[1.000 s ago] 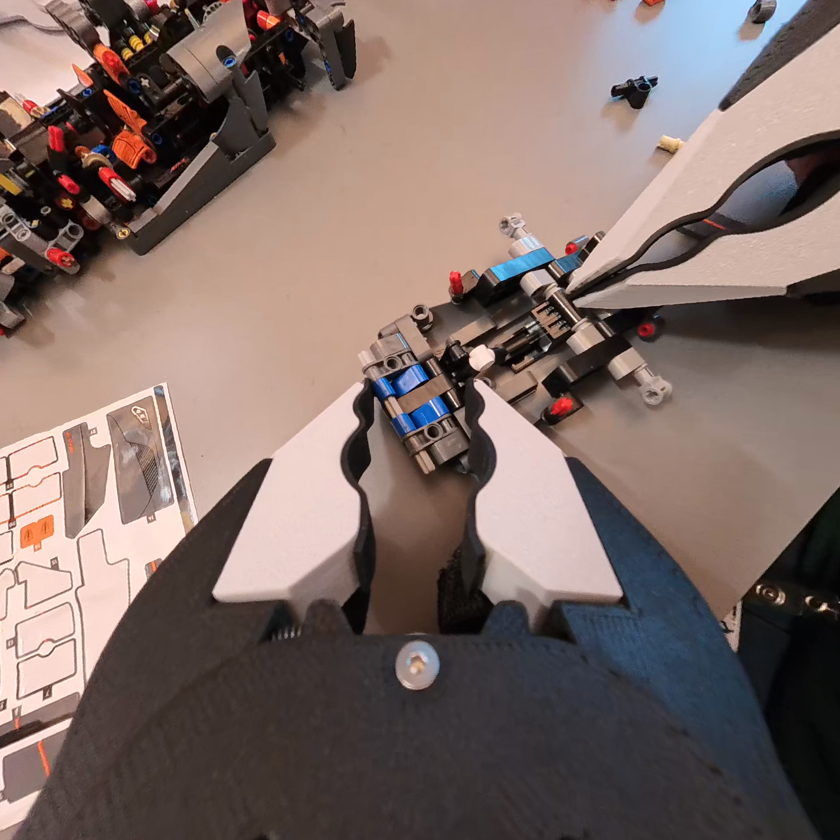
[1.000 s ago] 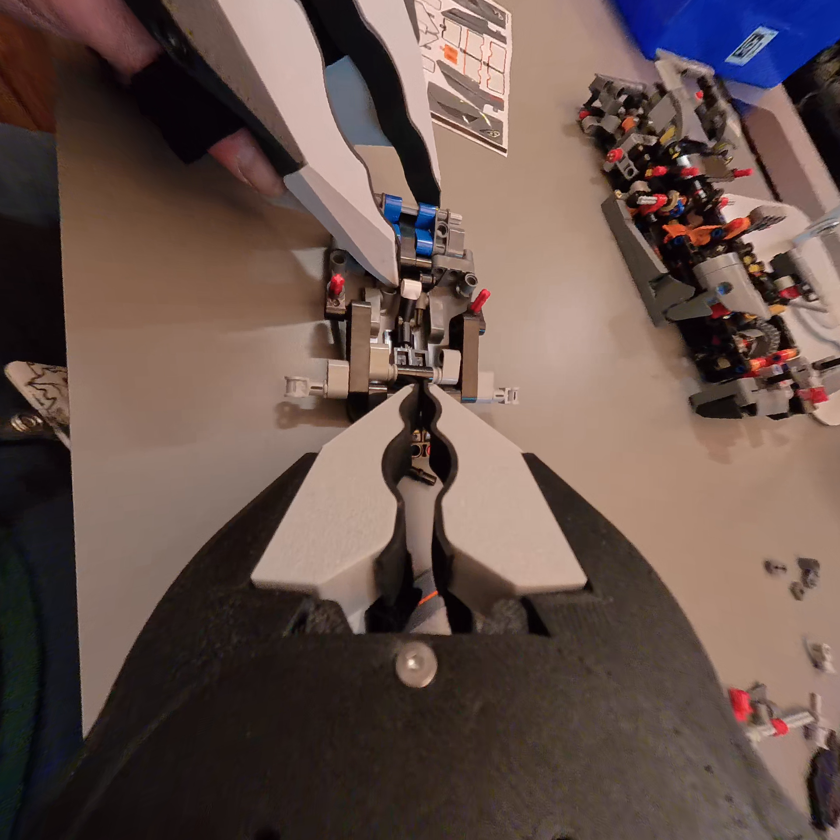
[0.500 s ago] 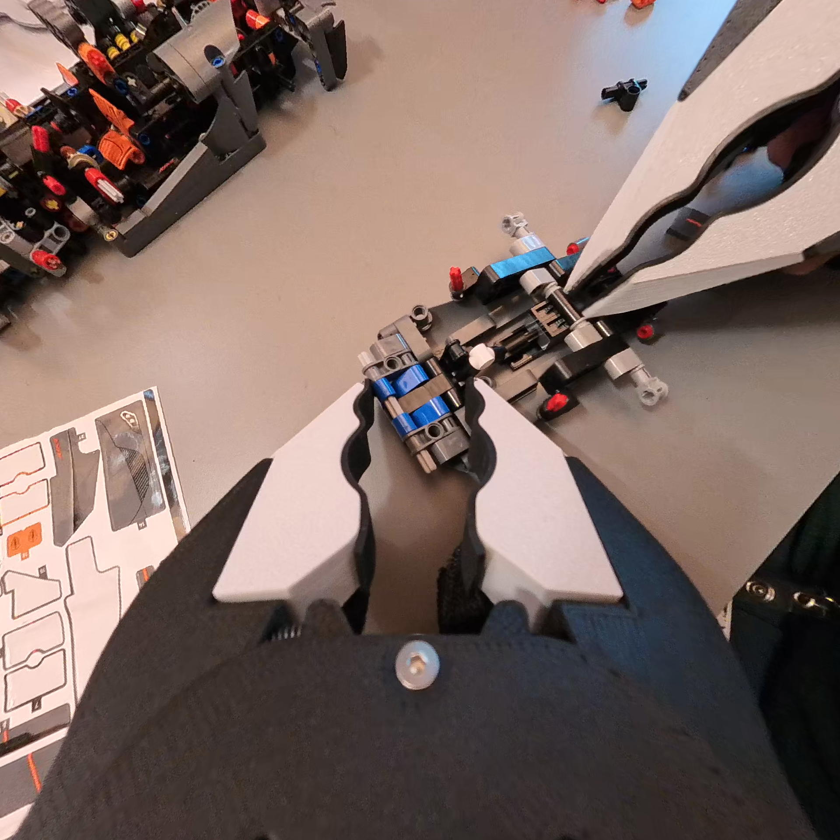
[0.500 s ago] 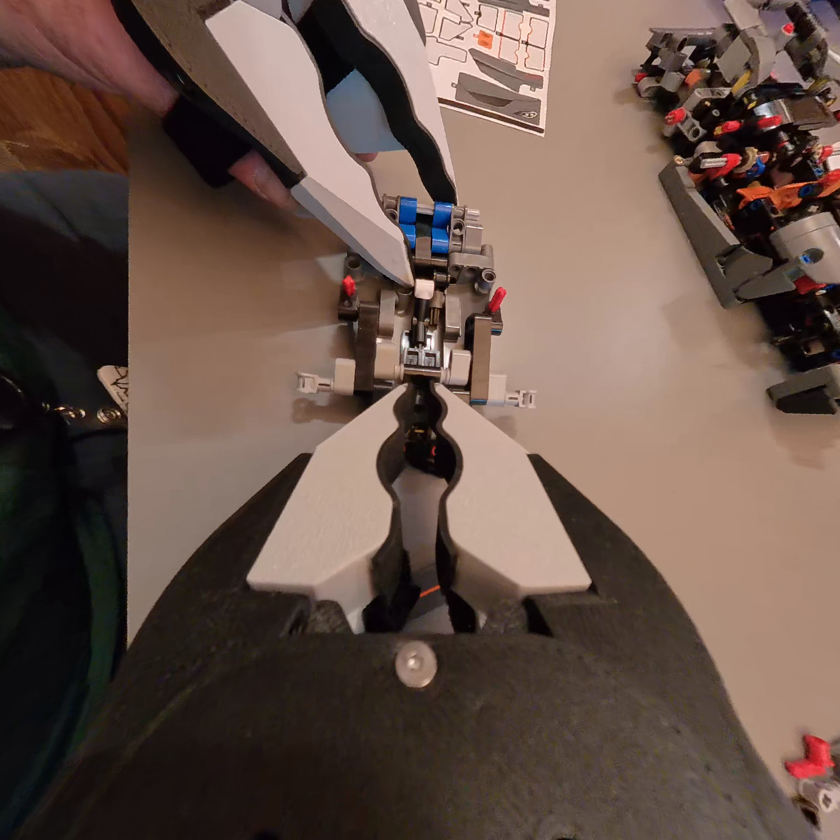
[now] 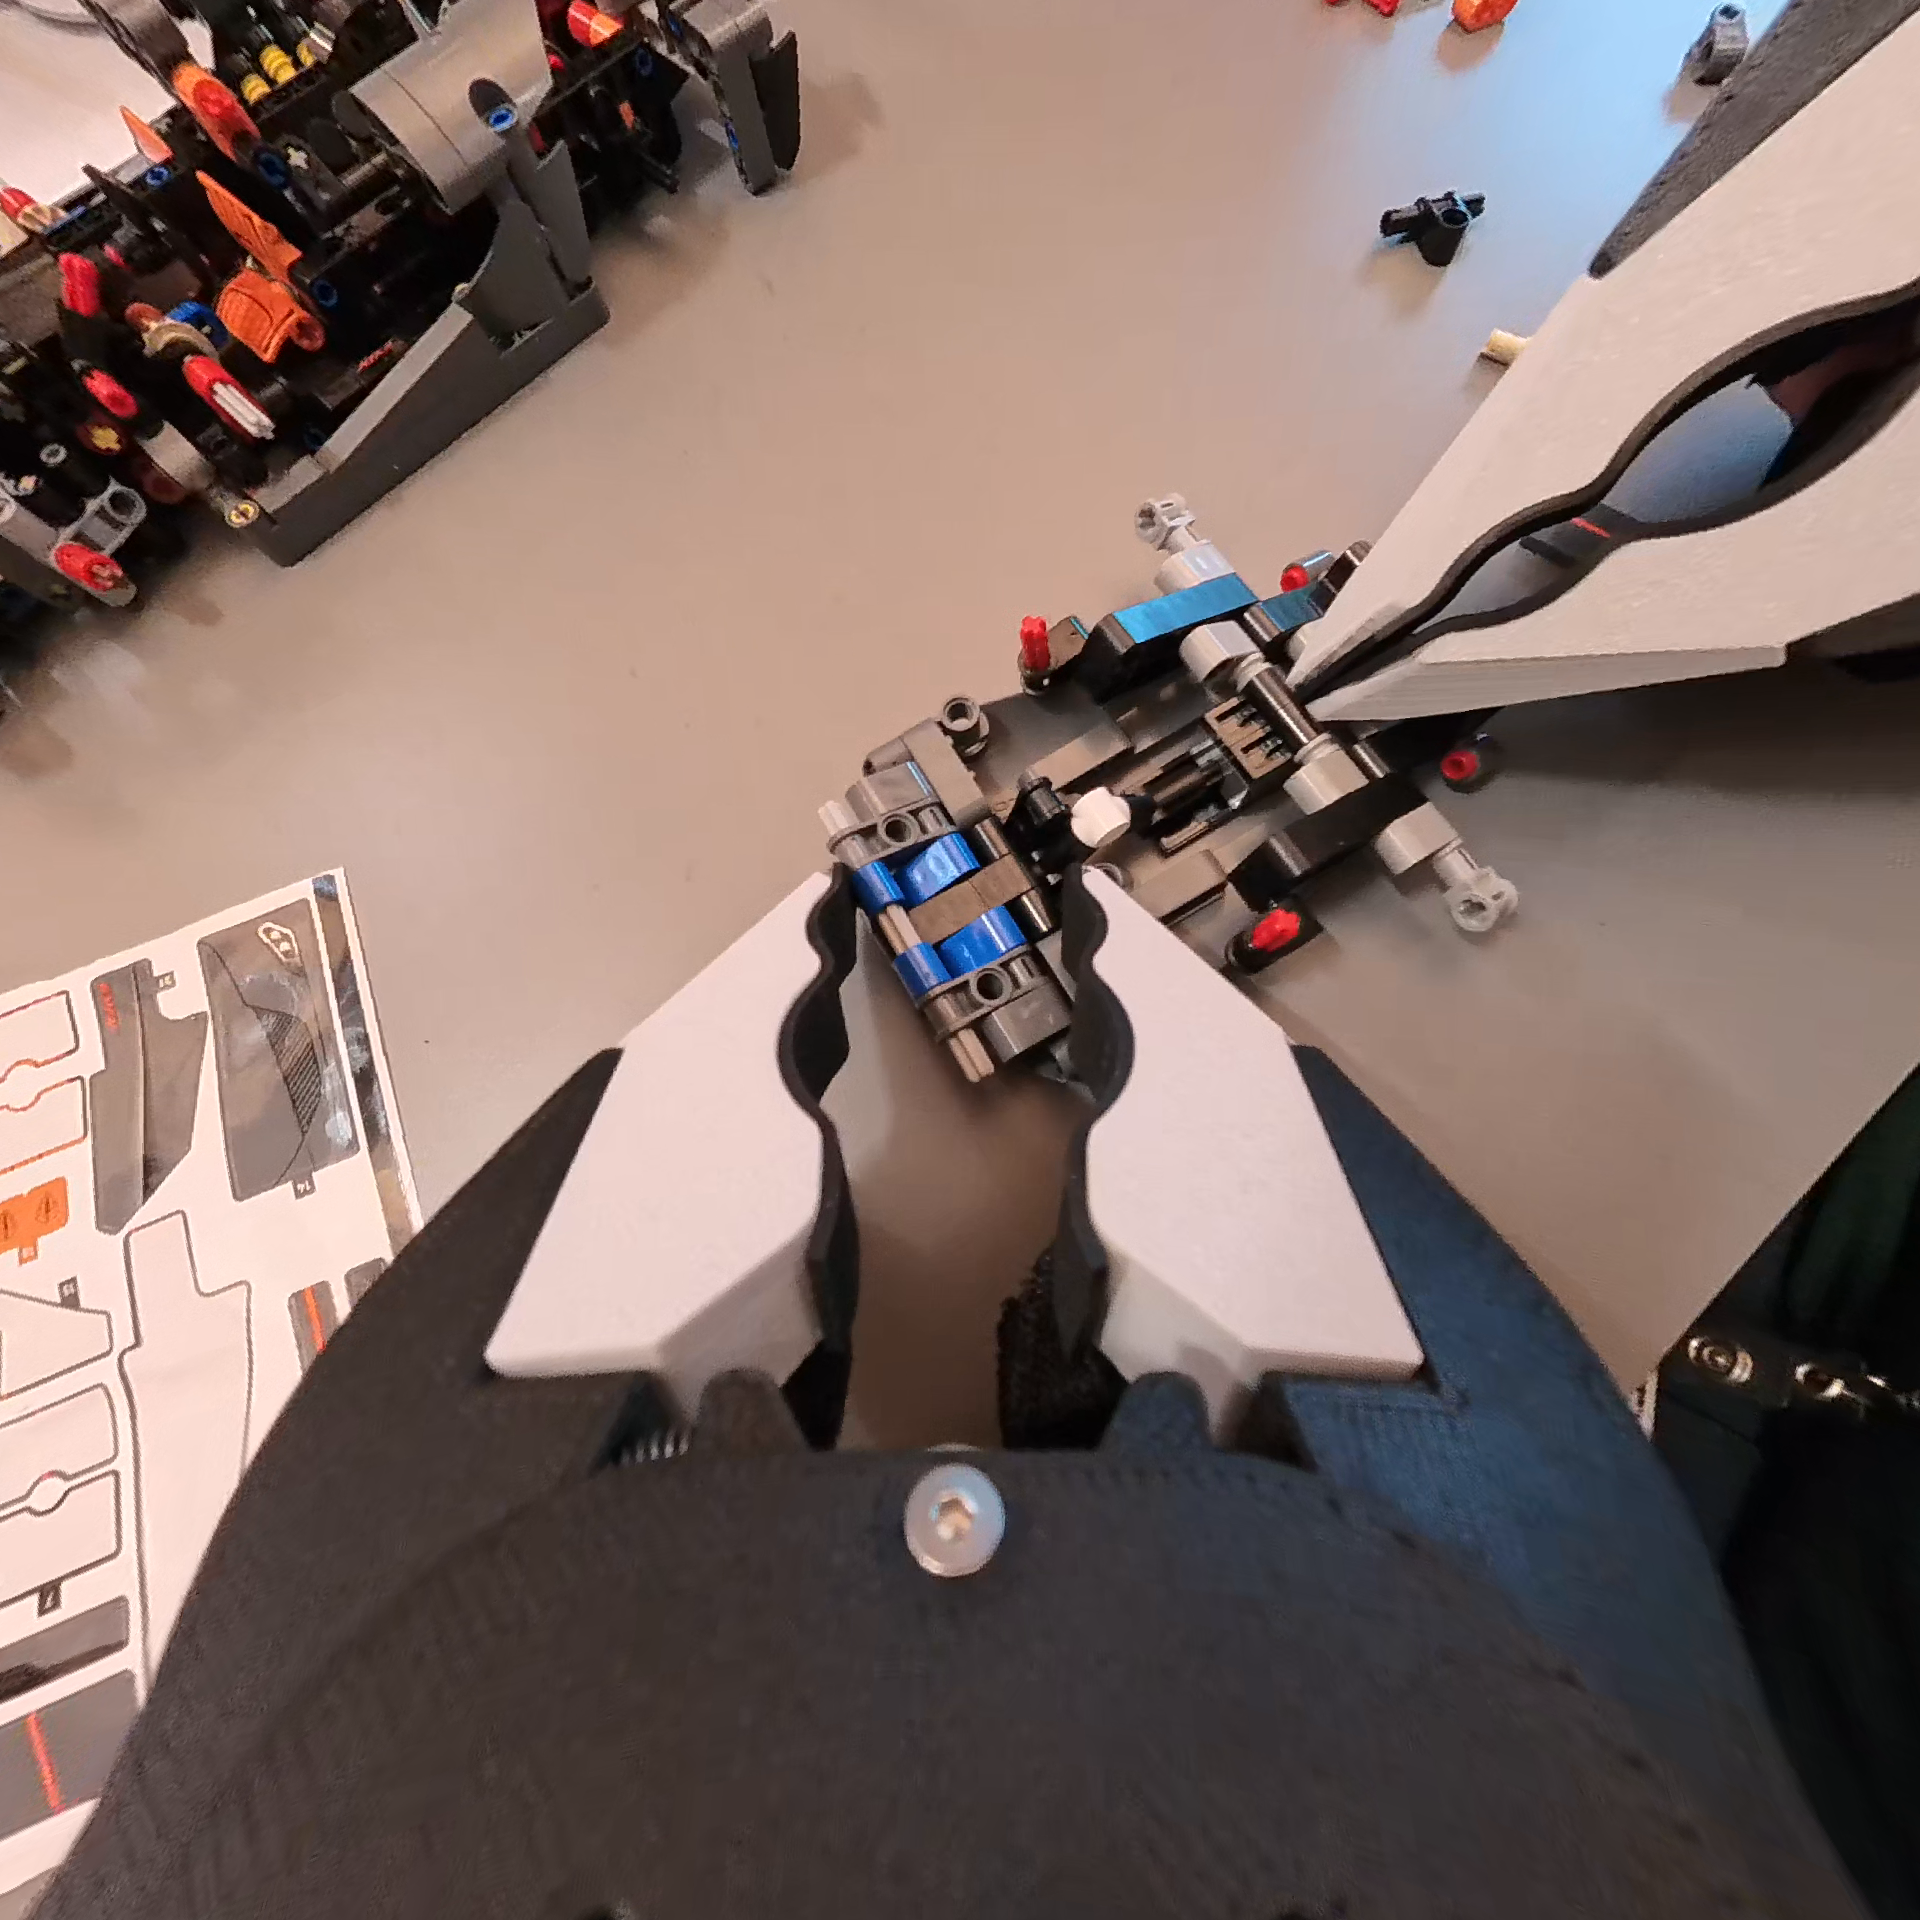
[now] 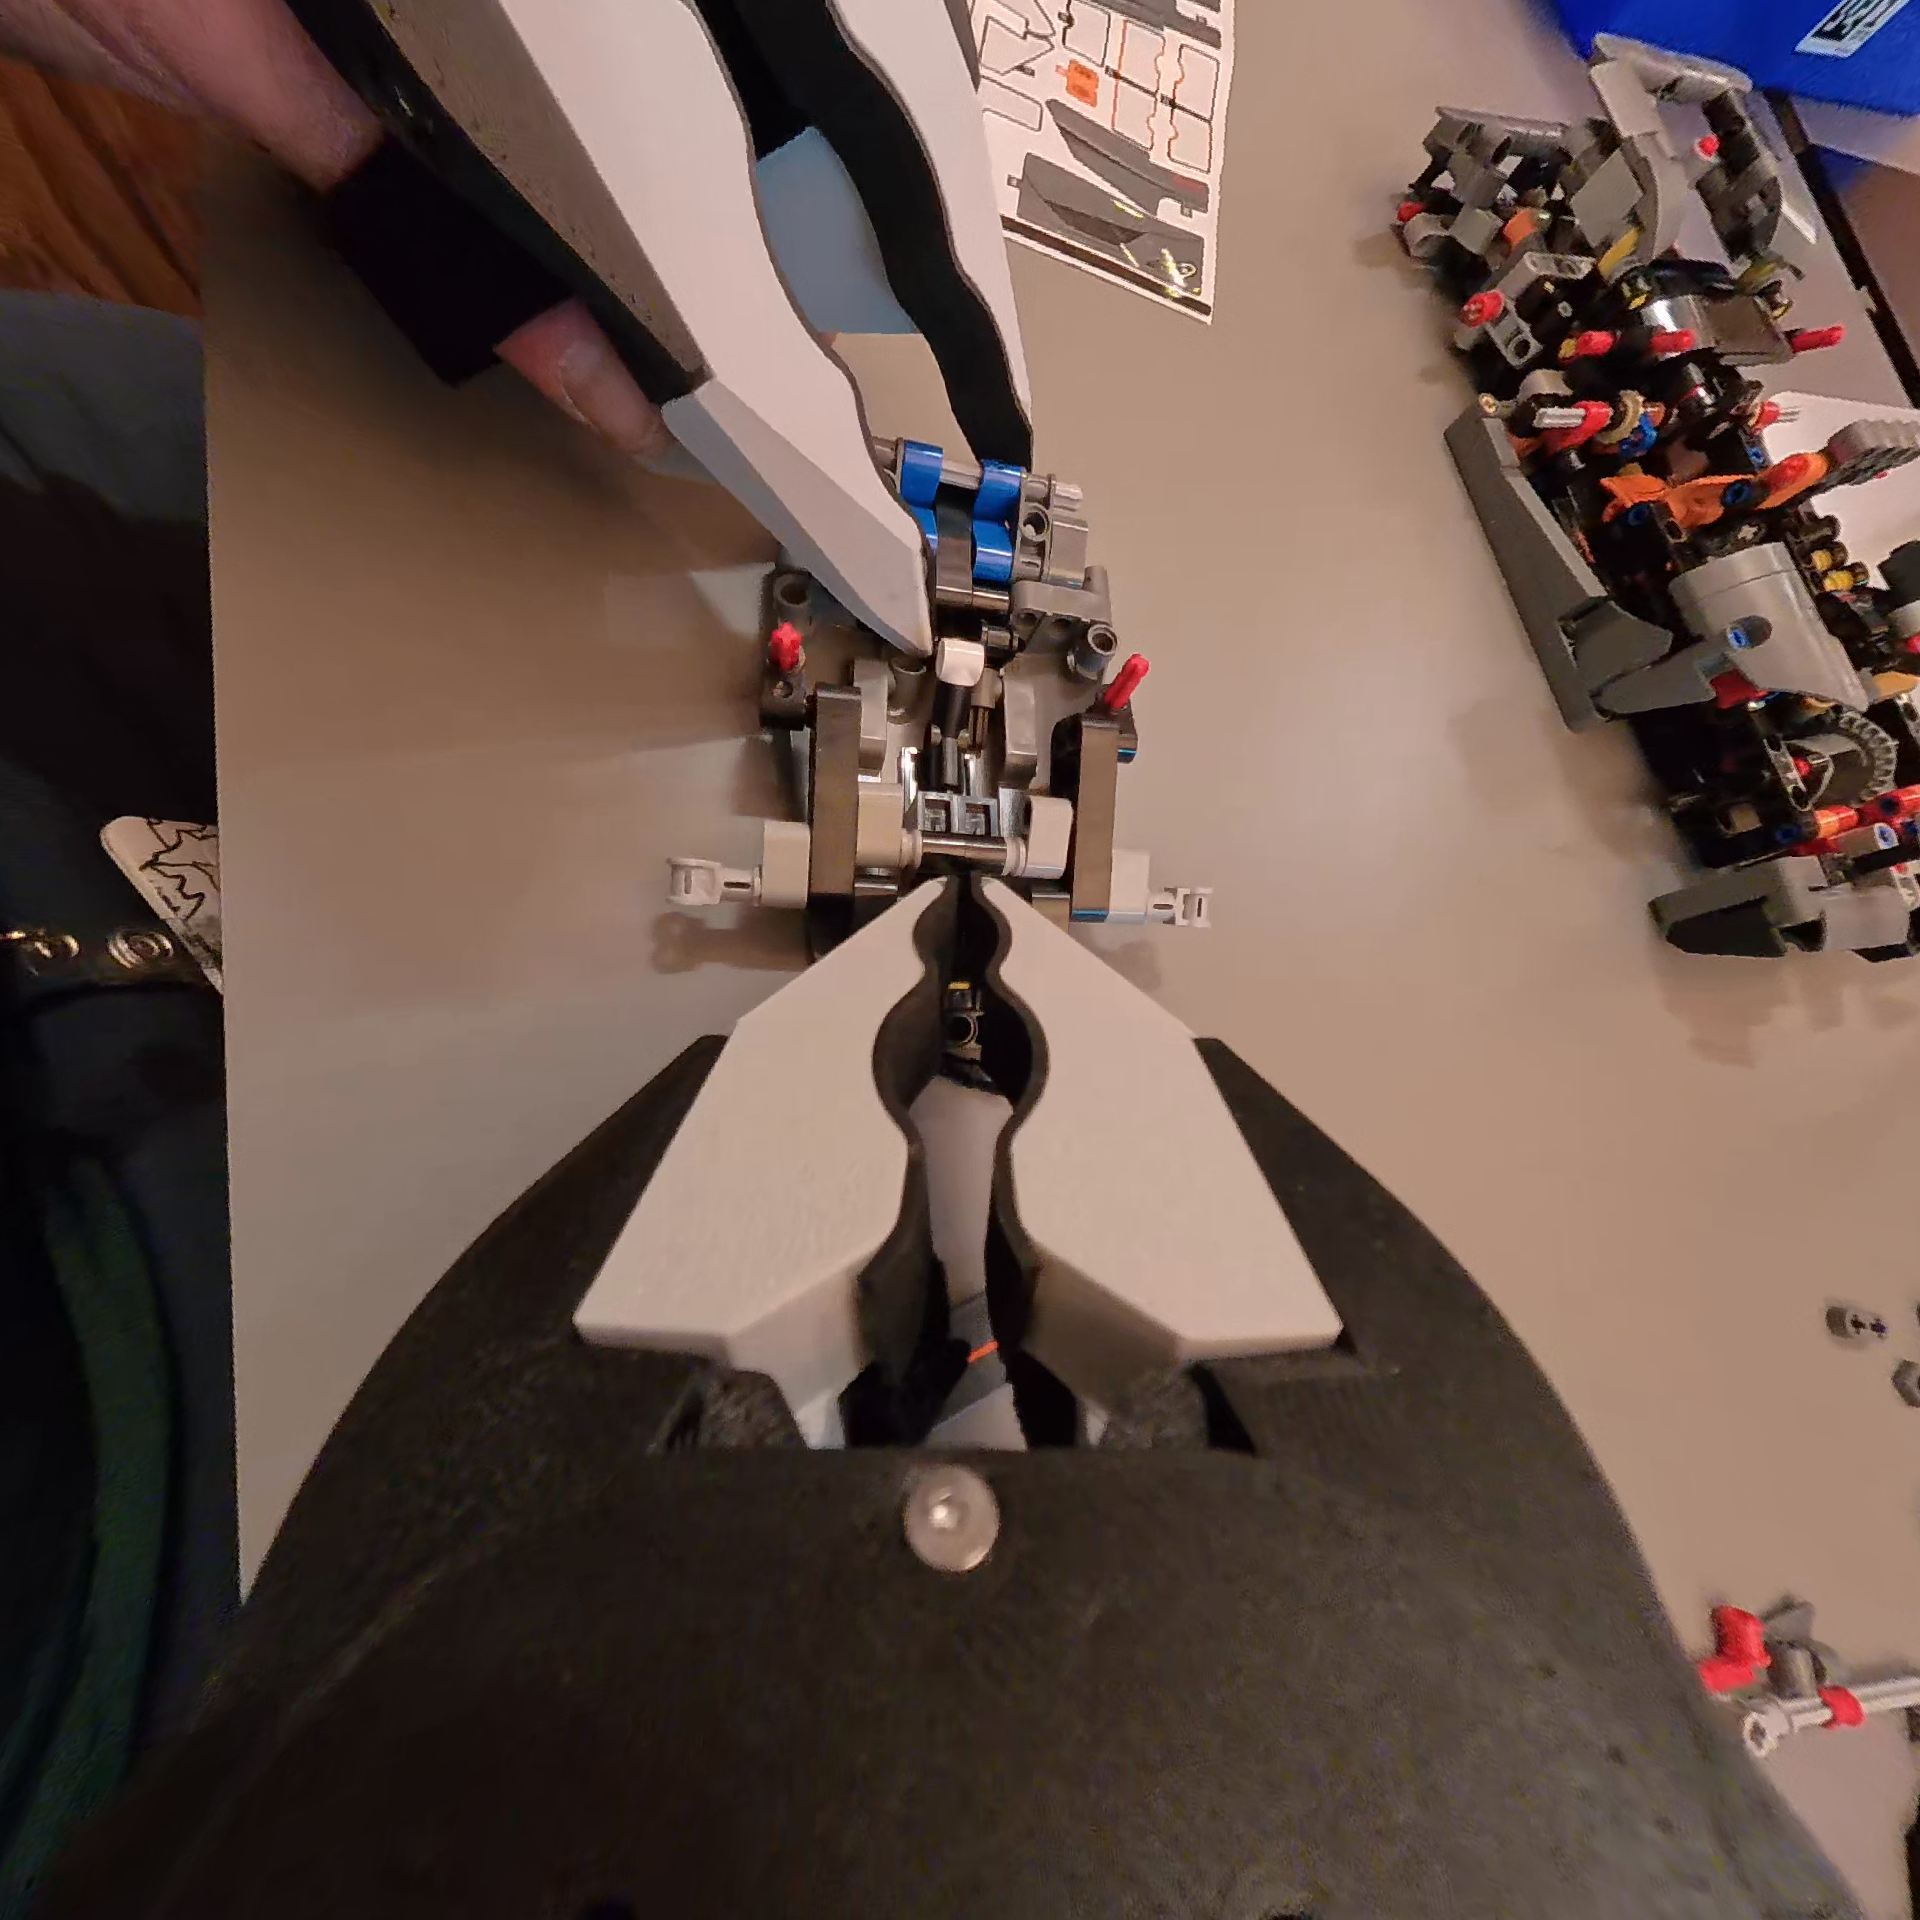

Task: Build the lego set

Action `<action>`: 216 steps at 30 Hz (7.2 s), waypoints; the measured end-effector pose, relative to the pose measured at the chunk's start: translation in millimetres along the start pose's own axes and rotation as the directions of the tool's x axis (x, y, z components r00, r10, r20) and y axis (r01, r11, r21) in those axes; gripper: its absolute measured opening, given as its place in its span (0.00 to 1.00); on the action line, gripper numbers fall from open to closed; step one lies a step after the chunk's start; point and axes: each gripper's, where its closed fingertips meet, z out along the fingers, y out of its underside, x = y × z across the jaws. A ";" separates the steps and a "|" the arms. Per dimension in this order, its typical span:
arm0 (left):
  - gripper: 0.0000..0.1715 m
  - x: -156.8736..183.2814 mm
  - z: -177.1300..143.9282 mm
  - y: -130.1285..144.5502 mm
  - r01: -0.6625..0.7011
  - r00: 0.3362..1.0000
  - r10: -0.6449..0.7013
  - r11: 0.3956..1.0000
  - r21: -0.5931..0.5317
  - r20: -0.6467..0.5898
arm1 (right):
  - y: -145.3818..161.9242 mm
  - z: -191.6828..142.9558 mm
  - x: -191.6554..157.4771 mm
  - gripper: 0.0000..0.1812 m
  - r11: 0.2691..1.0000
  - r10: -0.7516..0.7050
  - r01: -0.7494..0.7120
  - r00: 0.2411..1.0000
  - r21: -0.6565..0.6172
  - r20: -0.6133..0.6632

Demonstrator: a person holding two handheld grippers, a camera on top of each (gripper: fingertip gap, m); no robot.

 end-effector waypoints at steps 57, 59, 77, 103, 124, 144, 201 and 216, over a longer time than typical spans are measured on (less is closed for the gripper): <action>0.18 19.1 -29.4 -43.3 -0.392 0.919 0.358 0.876 0.281 0.167 | 2.4 -21.5 2.9 0.10 0.897 0.398 -0.442 0.820 0.013 0.411; 0.18 17.1 -34.5 -48.8 -0.391 0.919 0.351 0.864 0.316 0.177 | -3.5 -25.2 8.1 0.10 0.909 0.363 -0.413 0.852 0.058 0.377; 0.20 6.1 -23.8 -48.6 -0.059 0.968 0.125 0.957 0.284 -0.219 | -28.0 -41.5 49.8 0.10 0.982 -0.109 0.124 0.988 0.143 -0.109; 0.14 37.2 -24.3 -15.9 -0.880 0.475 0.838 0.459 0.125 0.267 | 27.6 -51.5 11.0 0.17 0.987 -0.159 0.158 0.980 0.017 0.122; 0.28 35.1 -45.3 13.5 -0.623 0.766 0.638 0.766 0.159 -0.073 | -3.8 -42.1 -8.8 0.13 0.996 -0.087 0.077 0.940 0.042 0.330; 0.25 58.4 -32.1 12.5 -0.539 0.812 0.560 0.828 0.156 -0.166 | -16.8 -17.9 -28.1 0.00 0.997 -0.060 0.072 0.891 -0.010 0.450; 0.23 54.1 -30.4 10.5 -0.524 0.815 0.557 0.827 0.205 -0.160 | -19.9 -15.1 -29.3 0.00 0.989 0.146 -0.112 0.820 -0.096 0.553; 0.24 44.7 -29.8 10.3 -0.501 0.832 0.530 0.844 0.191 -0.165 | -11.7 -39.9 -4.1 0.03 0.970 0.237 -0.236 0.856 -0.059 0.460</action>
